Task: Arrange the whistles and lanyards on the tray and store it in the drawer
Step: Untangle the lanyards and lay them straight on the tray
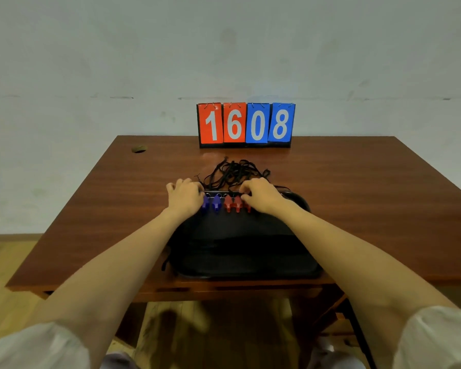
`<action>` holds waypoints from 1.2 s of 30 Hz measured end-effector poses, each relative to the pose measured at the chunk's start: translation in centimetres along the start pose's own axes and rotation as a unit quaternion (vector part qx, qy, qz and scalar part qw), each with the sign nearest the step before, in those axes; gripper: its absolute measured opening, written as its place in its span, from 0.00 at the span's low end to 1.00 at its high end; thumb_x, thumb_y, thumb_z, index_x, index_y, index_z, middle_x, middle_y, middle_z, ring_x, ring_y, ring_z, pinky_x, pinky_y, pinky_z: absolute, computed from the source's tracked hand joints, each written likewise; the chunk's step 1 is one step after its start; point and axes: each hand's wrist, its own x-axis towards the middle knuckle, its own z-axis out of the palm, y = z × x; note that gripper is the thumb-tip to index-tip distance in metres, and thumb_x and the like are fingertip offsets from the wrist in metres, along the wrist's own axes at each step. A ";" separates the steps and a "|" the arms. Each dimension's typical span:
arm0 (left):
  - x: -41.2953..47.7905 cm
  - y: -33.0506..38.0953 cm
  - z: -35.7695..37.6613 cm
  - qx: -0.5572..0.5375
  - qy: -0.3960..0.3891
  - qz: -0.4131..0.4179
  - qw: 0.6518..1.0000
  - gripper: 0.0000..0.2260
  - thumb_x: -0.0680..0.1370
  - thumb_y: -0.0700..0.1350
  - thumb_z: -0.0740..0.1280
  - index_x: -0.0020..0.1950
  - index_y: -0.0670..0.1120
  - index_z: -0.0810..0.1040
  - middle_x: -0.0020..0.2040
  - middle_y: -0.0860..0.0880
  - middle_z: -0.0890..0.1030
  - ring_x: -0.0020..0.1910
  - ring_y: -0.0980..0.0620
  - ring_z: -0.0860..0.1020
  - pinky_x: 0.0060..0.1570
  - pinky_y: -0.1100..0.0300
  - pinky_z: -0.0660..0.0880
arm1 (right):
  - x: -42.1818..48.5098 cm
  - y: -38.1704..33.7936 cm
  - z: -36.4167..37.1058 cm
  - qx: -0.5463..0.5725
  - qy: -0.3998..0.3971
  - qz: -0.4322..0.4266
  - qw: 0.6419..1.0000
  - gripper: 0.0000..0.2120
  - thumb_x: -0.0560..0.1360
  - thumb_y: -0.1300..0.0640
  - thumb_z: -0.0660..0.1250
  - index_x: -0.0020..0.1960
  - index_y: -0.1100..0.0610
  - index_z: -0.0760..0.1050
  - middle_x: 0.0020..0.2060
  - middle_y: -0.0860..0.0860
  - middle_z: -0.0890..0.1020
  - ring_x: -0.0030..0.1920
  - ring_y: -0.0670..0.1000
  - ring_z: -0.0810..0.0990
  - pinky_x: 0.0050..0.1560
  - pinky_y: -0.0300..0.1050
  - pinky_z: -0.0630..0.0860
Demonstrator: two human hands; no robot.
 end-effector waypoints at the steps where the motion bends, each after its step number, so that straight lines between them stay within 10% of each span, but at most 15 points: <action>1: 1.2 -0.4 0.0 -0.005 -0.003 -0.008 1.000 0.12 0.80 0.47 0.59 0.58 0.49 0.78 0.61 0.46 0.76 0.63 0.44 0.69 0.63 0.46 0.60 | 1.5 -0.4 0.0 0.007 -0.005 -0.007 1.000 0.12 0.78 0.57 0.62 0.60 0.56 0.77 0.57 0.54 0.80 0.59 0.56 0.77 0.60 0.55 0.75; 17: 11.8 -4.2 4.7 -0.042 -0.058 0.030 0.997 0.08 0.79 0.47 0.62 0.56 0.50 0.77 0.58 0.45 0.73 0.62 0.43 0.67 0.59 0.50 0.65 | 16.7 -1.2 5.3 -0.080 -0.101 -0.064 0.990 0.17 0.77 0.66 0.56 0.63 0.53 0.71 0.59 0.58 0.70 0.60 0.61 0.68 0.55 0.57 0.73; 22: 11.5 -3.8 4.1 0.047 0.005 -0.037 0.998 0.14 0.78 0.44 0.59 0.63 0.46 0.74 0.66 0.42 0.68 0.66 0.41 0.64 0.66 0.45 0.59 | 16.5 -0.9 5.7 -0.125 -0.018 -0.079 0.989 0.10 0.78 0.61 0.60 0.58 0.58 0.74 0.59 0.56 0.70 0.61 0.59 0.66 0.57 0.51 0.66; 28: 10.5 -0.4 2.2 -0.154 -0.024 0.001 0.988 0.17 0.81 0.55 0.55 0.62 0.51 0.76 0.57 0.49 0.80 0.60 0.48 0.73 0.53 0.54 0.57 | 15.1 -1.5 2.1 -0.108 0.062 -0.115 0.986 0.09 0.78 0.62 0.58 0.55 0.57 0.73 0.51 0.54 0.79 0.58 0.56 0.73 0.70 0.51 0.57; 36: 7.7 2.9 -4.4 -0.182 0.093 -0.007 0.979 0.12 0.82 0.47 0.55 0.54 0.48 0.77 0.49 0.47 0.82 0.52 0.46 0.76 0.50 0.56 0.57 | 10.2 -1.5 -5.3 -0.097 0.079 -0.153 0.980 0.10 0.82 0.56 0.56 0.58 0.58 0.72 0.50 0.52 0.77 0.48 0.54 0.76 0.50 0.46 0.71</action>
